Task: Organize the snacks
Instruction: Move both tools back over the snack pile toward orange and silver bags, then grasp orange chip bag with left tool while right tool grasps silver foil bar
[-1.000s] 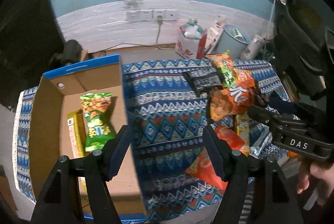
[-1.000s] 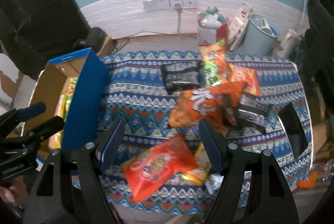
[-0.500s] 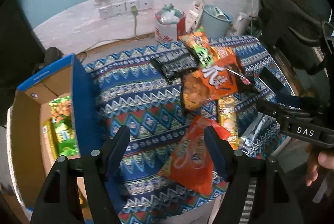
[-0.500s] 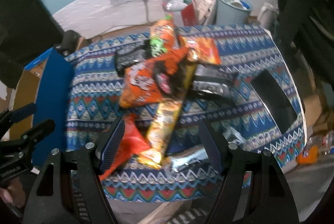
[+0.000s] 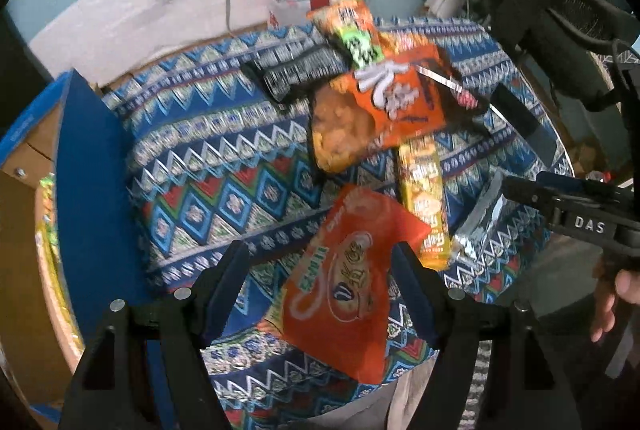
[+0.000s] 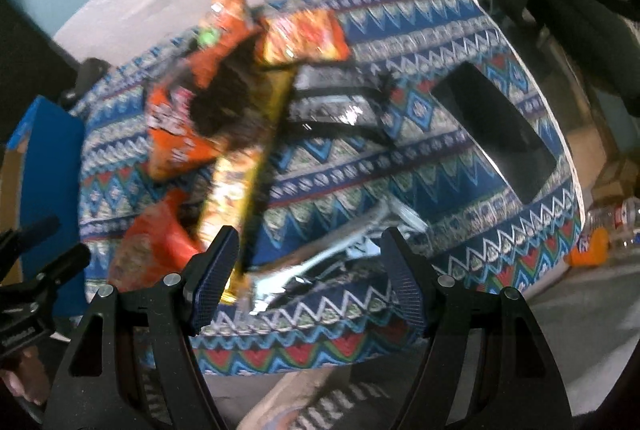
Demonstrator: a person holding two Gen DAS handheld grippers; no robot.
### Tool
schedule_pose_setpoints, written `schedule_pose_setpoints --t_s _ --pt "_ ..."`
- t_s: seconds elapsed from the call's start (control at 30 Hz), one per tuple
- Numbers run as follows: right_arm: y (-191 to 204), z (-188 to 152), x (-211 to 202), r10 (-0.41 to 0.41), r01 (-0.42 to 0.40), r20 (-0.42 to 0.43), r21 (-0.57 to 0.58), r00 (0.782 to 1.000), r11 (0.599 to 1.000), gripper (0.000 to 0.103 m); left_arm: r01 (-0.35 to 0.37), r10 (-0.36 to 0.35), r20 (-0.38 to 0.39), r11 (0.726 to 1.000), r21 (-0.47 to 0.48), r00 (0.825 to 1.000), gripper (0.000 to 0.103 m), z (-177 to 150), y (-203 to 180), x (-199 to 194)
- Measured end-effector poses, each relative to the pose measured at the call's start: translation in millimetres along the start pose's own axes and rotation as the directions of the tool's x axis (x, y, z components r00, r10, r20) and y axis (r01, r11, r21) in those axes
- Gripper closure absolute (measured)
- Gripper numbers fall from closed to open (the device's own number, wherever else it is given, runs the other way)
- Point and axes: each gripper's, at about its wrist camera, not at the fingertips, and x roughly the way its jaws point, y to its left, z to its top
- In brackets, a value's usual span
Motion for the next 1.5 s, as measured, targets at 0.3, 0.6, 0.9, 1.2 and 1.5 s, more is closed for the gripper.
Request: schedule_pose_setpoints --t_s 0.3,0.6,0.9,1.2,1.5 --pt "-12 -7 36 -0.039 0.044 -0.099 0.049 0.994 0.998 0.030 0.008 -0.008 -0.072 1.000 0.003 0.997 0.028 -7 -1 28" --pt "-15 -4 62 -0.065 0.076 -0.135 0.080 0.989 0.994 0.030 0.023 -0.024 -0.133 1.000 -0.006 0.991 0.028 -12 -3 50" --pt "-8 1 75 -0.105 0.104 -0.129 -0.011 0.986 0.995 0.035 0.004 -0.003 -0.163 1.000 0.006 0.987 0.026 -7 -14 69" --pt "24 2 77 -0.145 0.129 -0.063 -0.216 0.987 0.968 0.073 0.016 -0.019 -0.159 1.000 -0.021 0.987 0.026 1 -18 85" --pt "2 17 82 -0.095 0.083 -0.068 -0.153 0.993 0.985 0.056 0.016 -0.022 -0.200 0.999 -0.032 0.980 0.022 -1 -7 81"
